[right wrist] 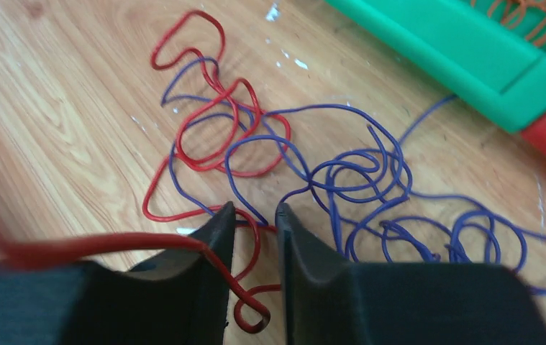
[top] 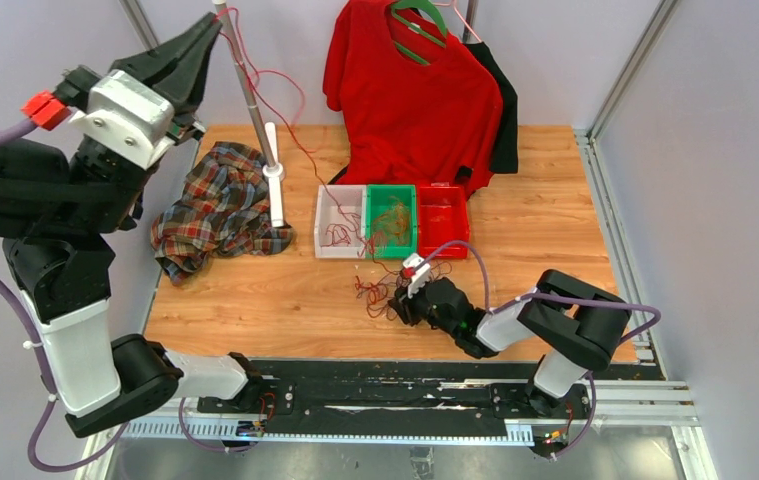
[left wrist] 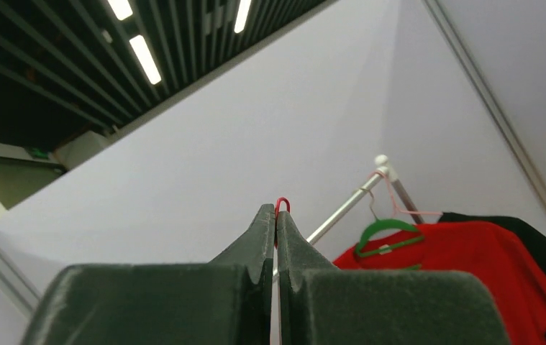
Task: Untangle the cables
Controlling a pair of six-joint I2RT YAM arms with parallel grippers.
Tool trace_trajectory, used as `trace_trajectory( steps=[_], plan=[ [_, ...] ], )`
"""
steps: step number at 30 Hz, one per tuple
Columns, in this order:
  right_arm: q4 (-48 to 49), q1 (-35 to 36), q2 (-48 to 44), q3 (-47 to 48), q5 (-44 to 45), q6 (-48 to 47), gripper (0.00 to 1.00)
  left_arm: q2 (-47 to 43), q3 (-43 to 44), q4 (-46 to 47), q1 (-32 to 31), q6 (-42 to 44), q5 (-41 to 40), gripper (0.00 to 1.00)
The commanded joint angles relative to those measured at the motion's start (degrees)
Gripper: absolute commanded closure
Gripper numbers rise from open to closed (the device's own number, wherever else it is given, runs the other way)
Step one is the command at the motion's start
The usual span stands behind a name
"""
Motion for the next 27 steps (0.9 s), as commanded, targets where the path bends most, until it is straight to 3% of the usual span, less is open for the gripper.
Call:
trace_trajectory(
  steps=[1,5,10,14,18,21,24,27],
  plan=[
    [5.4,0.6,-0.7,-4.0,4.4,2.1,0.78,0.4,0.4,9.2,0.3,4.5,-3.2,0.99],
    [4.6,0.6,-0.9,-5.9,6.7,3.7,0.96,1.2,0.6,14.7,0.3,8.0,-5.7,1.00],
    [6.7,0.6,0.8,-8.9,10.8,6.3,0.99,3.8,1.1,28.9,0.3,18.6,-9.7,0.99],
    [9.2,0.6,3.3,-11.2,14.5,9.9,0.99,9.2,9.4,36.1,0.3,27.9,-8.5,0.99],
    [12.5,0.5,7.2,-13.6,18.4,14.0,0.99,11.4,10.4,45.6,0.3,32.7,-6.5,0.99],
    [16.0,0.6,9.9,-14.9,18.6,15.6,0.99,9.7,8.2,43.2,0.3,29.1,-5.1,1.00],
    [19.5,0.6,10.5,-15.4,16.6,15.4,0.98,5.0,-0.4,39.5,0.3,26.1,-3.1,1.00],
    [18.3,0.6,5.4,-14.8,13.8,14.4,0.82,2.3,-4.2,32.1,0.3,21.8,-2.2,0.99]
  ],
)
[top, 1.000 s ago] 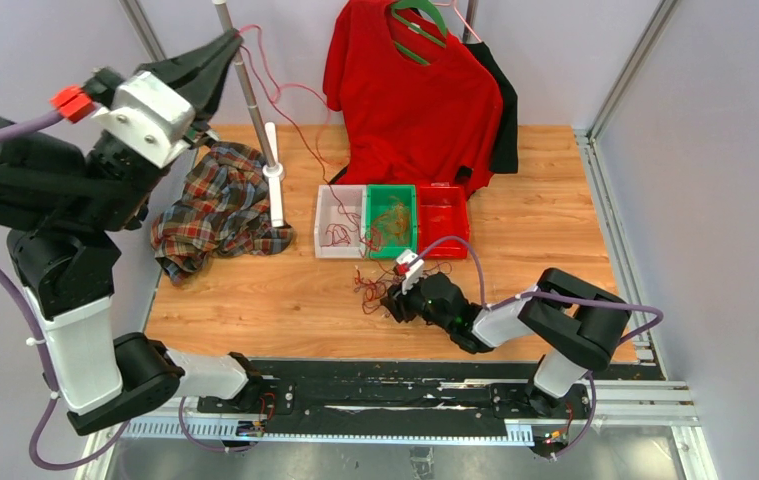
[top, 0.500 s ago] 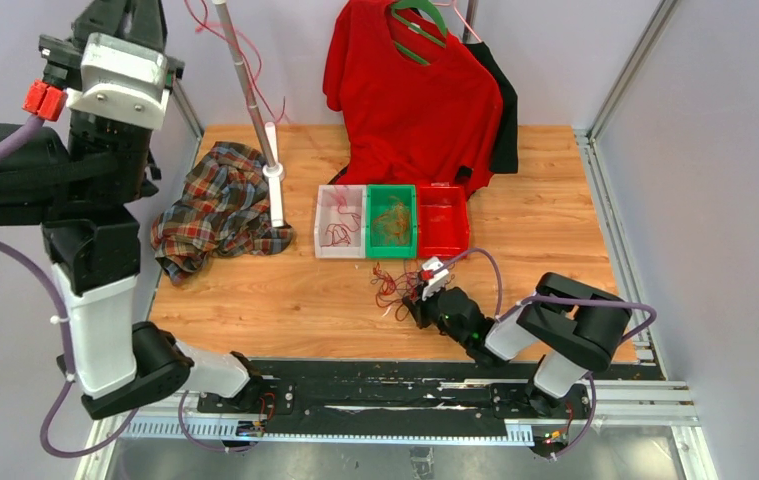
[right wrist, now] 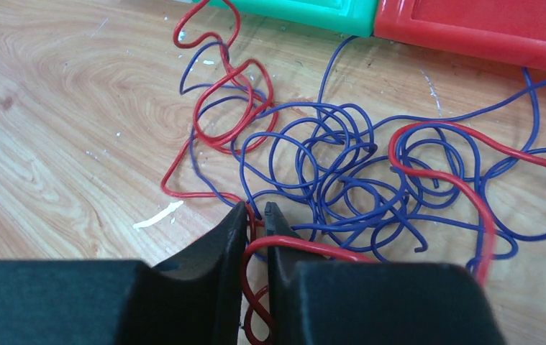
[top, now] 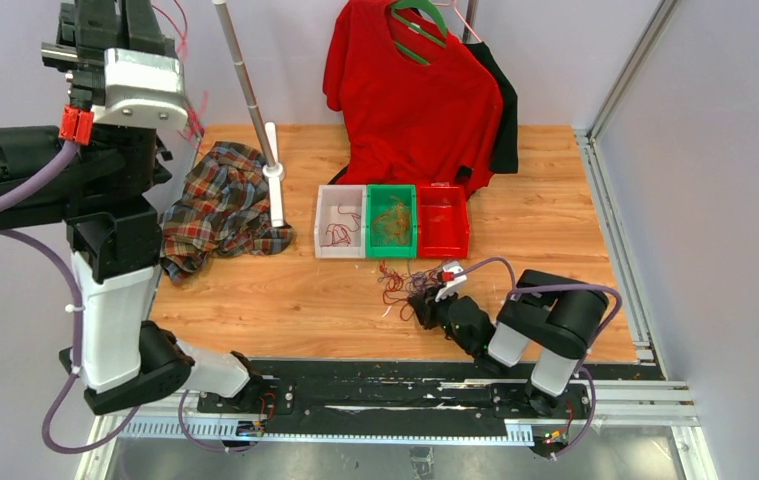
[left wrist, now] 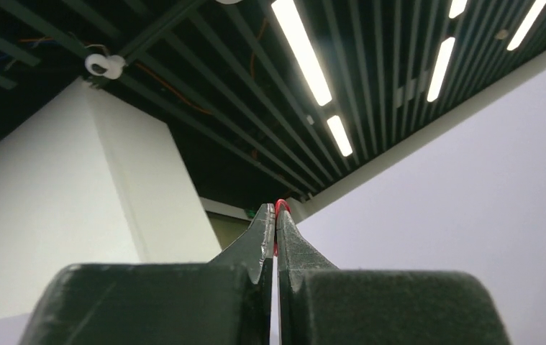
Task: Untangle the cables
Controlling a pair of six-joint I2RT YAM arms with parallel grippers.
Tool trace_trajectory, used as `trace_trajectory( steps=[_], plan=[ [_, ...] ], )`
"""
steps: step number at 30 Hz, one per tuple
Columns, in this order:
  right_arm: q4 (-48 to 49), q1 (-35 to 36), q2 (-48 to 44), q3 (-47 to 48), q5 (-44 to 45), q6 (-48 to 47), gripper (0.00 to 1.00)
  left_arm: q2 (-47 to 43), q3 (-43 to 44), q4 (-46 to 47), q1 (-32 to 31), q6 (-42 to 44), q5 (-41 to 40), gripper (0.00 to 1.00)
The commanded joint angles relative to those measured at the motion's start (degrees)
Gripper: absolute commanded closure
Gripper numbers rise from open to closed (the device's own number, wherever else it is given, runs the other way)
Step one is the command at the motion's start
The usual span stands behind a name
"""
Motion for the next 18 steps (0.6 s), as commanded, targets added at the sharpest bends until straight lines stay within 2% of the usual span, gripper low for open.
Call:
trace_trajectory(
  steps=[1,2,5,9,13,18],
  plan=[
    [-10.2,0.5,-5.3,-1.5,-1.1,-0.9,0.72,-4.2,-4.5,-7.0,0.3,-5.2,2.5,0.99],
    [-13.6,0.5,-8.9,-0.7,-2.0,-1.6,0.63,-5.0,-5.7,-8.4,0.3,-5.8,2.9,1.00],
    [-30.2,0.8,-21.7,5.7,-5.0,-5.8,0.47,-8.5,-11.8,-11.4,0.3,-7.7,4.1,0.99],
    [-52.3,1.2,-36.5,17.8,-9.9,-12.1,0.34,-12.3,-18.0,-17.5,0.3,-11.2,7.4,1.00],
    [-63.3,1.3,-43.6,28.3,-16.3,-17.6,0.31,-15.0,-23.3,-23.2,0.3,-15.1,11.6,1.00],
    [-70.0,1.3,-45.5,37.9,-24.0,-22.7,0.30,-16.0,-26.1,-28.7,0.3,-19.3,17.1,0.99]
  ],
)
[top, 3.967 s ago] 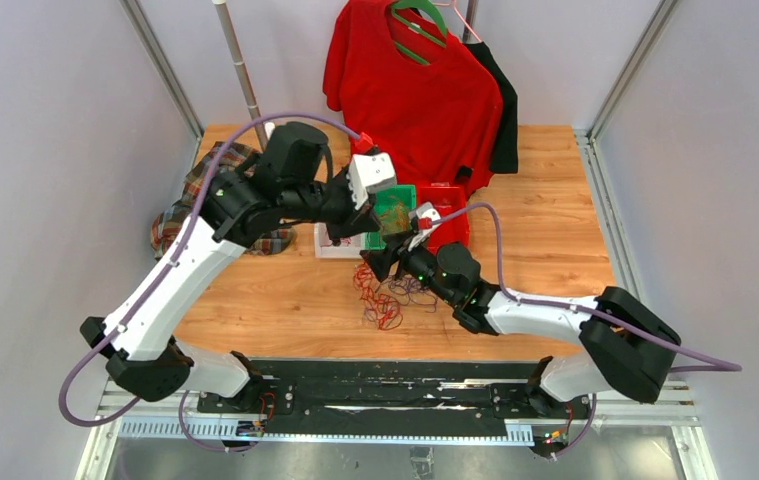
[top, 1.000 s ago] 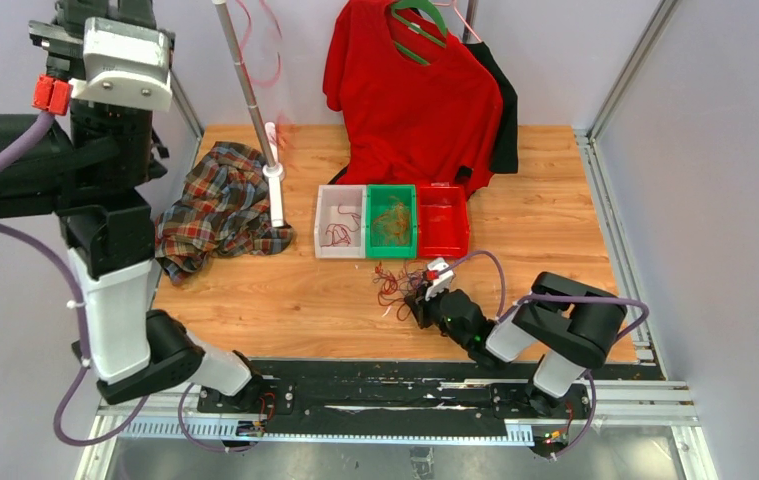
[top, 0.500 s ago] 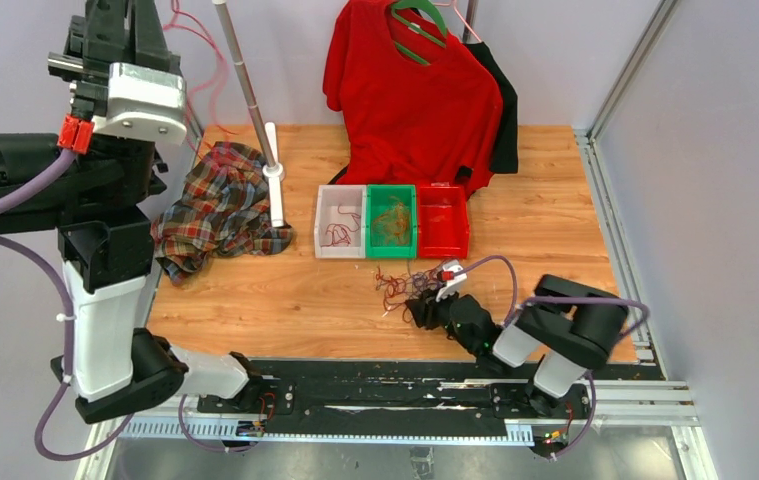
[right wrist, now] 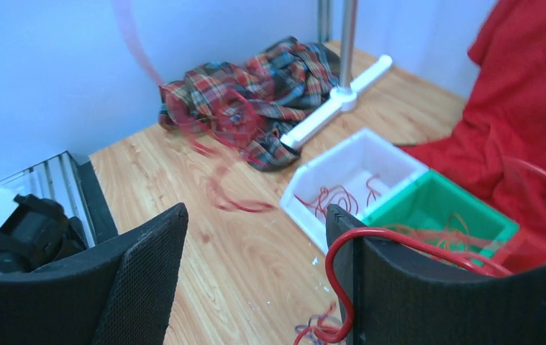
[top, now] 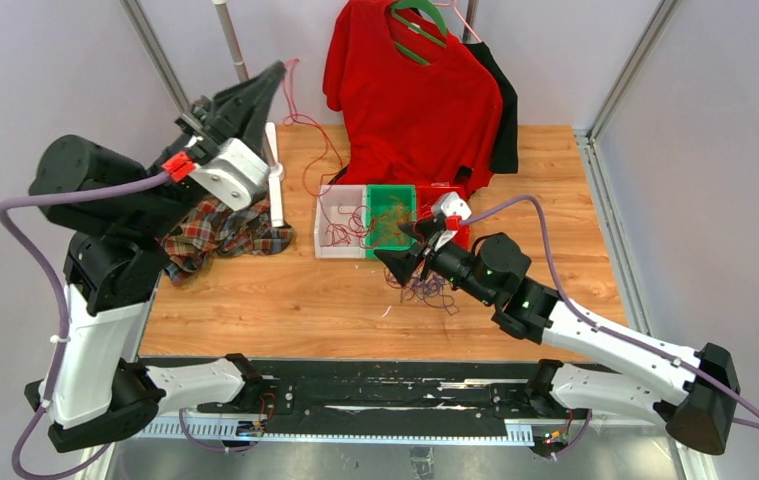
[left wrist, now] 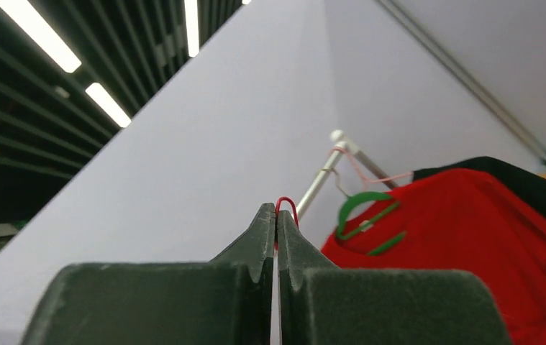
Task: Untangle the cables
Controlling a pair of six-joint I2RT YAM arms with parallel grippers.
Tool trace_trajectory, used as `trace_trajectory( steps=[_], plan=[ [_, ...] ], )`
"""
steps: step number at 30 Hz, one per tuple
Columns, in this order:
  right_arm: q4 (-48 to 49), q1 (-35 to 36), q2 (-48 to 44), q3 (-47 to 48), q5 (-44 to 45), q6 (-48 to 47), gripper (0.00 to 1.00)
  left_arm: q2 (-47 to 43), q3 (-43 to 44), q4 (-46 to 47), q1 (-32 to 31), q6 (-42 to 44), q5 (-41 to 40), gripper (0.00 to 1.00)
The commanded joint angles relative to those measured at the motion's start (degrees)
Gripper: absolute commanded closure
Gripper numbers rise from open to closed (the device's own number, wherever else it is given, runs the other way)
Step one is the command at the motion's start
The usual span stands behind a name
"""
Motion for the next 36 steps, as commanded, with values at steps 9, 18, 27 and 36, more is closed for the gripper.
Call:
trace_trajectory(
  steps=[9,18,27,36],
  plan=[
    [-11.0,1.1,1.6,14.3,-15.0,-9.5,0.27,0.3,-0.7,-8.9,0.2,-8.2,8.6,1.00],
    [-28.1,0.0,8.7,17.1,-15.3,2.7,0.27,0.5,1.2,-9.0,0.2,-6.0,7.9,1.00],
    [-34.9,-4.0,10.0,12.6,-23.2,16.9,0.24,-0.1,1.5,-8.9,0.2,-6.5,8.0,0.99],
    [-4.3,-3.4,-1.5,4.6,-17.4,6.2,0.24,-1.0,0.6,-11.1,0.2,-10.9,9.1,1.00]
  ],
)
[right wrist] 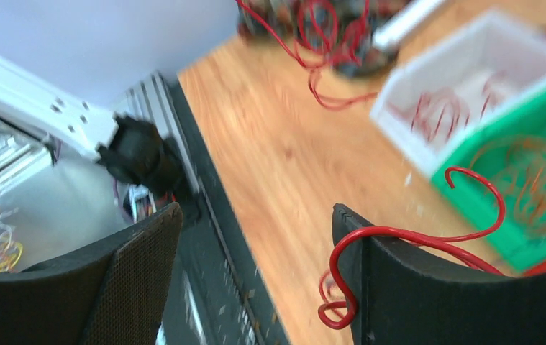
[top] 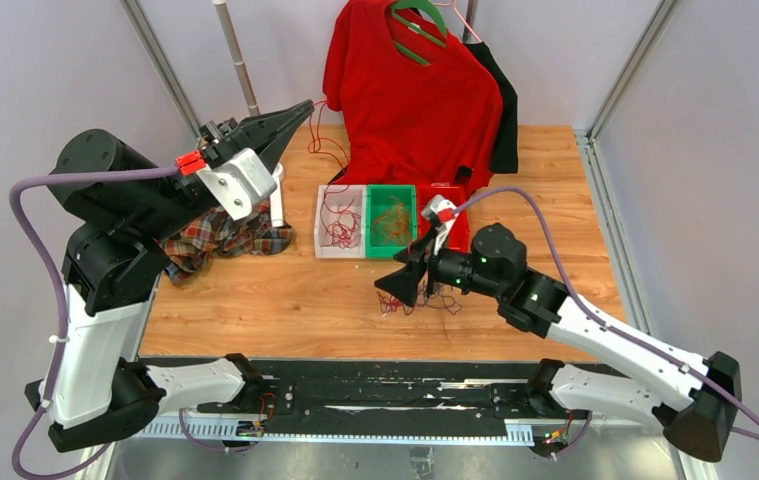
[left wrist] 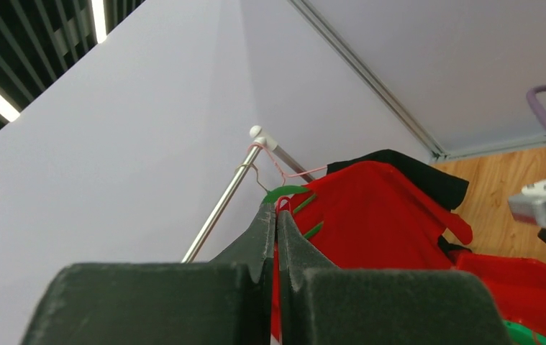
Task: Untangle the cables
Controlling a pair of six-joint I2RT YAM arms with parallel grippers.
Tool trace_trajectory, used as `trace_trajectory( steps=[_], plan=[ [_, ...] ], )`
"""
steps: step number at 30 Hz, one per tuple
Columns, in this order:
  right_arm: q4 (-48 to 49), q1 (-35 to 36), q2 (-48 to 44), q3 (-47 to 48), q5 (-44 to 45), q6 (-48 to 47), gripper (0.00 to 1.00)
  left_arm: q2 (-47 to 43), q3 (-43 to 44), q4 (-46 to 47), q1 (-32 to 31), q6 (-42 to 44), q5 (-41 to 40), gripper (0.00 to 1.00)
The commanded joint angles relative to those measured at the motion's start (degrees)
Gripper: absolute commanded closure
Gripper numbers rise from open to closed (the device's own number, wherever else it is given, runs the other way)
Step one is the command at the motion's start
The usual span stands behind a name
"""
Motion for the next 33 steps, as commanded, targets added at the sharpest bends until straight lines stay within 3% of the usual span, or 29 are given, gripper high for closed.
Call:
trace_trajectory(
  steps=[1,6,15,18,24,28,33],
  plan=[
    [22.6,0.1,-2.1,-3.2,0.8,-5.4,0.24,-1.2,0.3,-0.6,0.2,-3.2,1.3,1.00],
    [30.3,3.4,3.1,0.0,-2.2,-10.5,0.24,-1.0,0.1,-1.9,0.2,-6.6,3.2,0.99],
    [39.2,9.8,11.5,4.0,1.1,-15.7,0.27,-0.8,-1.4,-2.9,0.2,-11.6,4.4,1.00],
    [39.0,10.0,13.7,4.9,2.5,-15.9,0.36,-0.6,-0.5,-3.3,0.2,-12.7,4.9,1.00],
    [41.5,10.0,15.4,0.9,4.0,-14.5,0.66,-0.1,2.7,-3.7,0.2,-13.9,5.8,1.00],
    [44.0,10.0,17.9,-1.7,5.1,-13.1,0.75,1.5,6.5,-3.7,0.2,-16.7,6.4,1.00],
    [46.2,10.0,21.1,-2.3,4.6,-10.8,0.77,2.7,10.3,-4.0,0.2,-20.6,7.3,1.00]
  ],
)
